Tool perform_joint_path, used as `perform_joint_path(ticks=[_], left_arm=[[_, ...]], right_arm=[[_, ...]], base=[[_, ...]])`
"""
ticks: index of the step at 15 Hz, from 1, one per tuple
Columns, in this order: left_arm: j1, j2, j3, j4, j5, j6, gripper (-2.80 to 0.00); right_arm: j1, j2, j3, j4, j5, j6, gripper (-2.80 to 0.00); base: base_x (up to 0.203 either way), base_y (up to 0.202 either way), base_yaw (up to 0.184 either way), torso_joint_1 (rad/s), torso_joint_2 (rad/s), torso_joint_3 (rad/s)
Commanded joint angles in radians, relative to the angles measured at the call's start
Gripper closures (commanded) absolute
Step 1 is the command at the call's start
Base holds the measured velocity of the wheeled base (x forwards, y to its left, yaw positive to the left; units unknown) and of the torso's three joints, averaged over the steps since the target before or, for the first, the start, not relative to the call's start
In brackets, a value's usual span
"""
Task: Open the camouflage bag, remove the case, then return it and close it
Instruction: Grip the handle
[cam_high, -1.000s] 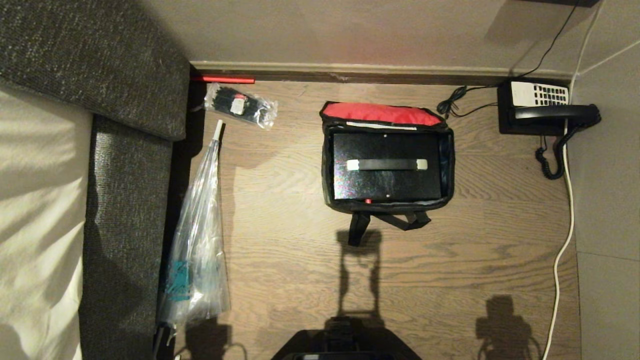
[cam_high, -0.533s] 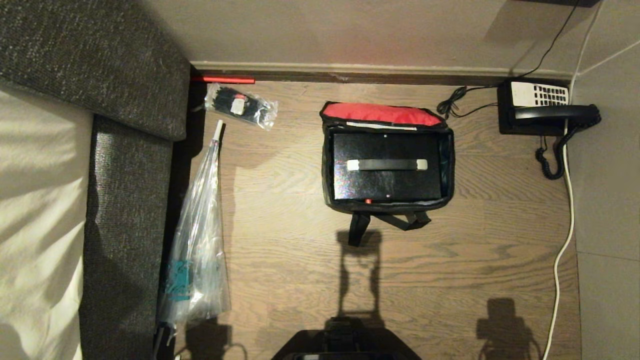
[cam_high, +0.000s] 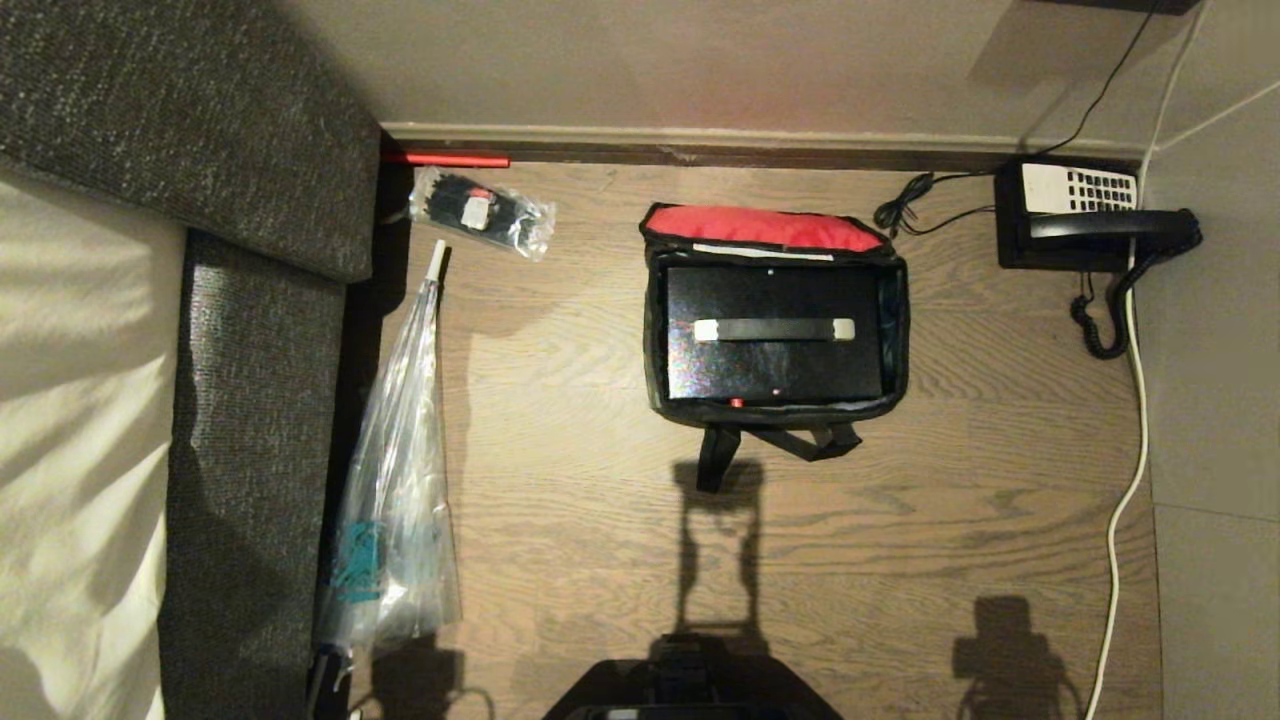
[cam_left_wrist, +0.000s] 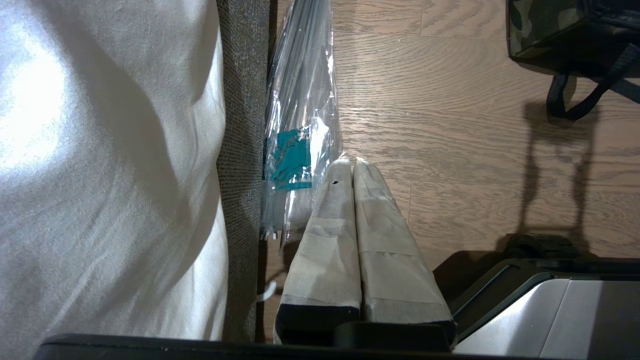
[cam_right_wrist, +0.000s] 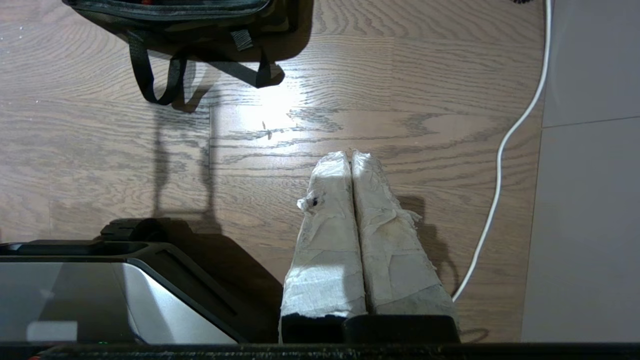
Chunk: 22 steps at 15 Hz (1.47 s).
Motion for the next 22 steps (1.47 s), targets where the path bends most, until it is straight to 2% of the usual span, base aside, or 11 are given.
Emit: perform_joint_path(ticks=[1,7,11,22], left_arm=[[0.0,0.0,0.002,0.003,0.0,-0.005,0.0],[0.0,0.0,0.001,0.0,0.001,-0.009,0.0],[0.0,0.0,0.0,0.003,0.0,-0.009,0.0],[0.0,0.0,0.0,-0.001,0.002,-0.009,0.0]], right_arm=[[0.0,0.003,0.0,0.0,0.0,-0.001,0.0],[0.0,0.003,0.0,0.0,0.0,-0.002,0.0],[0.0,0.003,0.0,0.0,0.0,-0.001,0.0],[0.0,0.003,0.0,0.0,0.0,-0.001,0.0]], base=[[0.0,0.0,0.0,0.0,0.0,0.0],[0.0,0.0,0.0,0.0,0.0,0.0],[-0.132,0.0,-0.001,0.005,0.0,0.005],[0.0,0.0,0.0,0.0,0.0,0.0]])
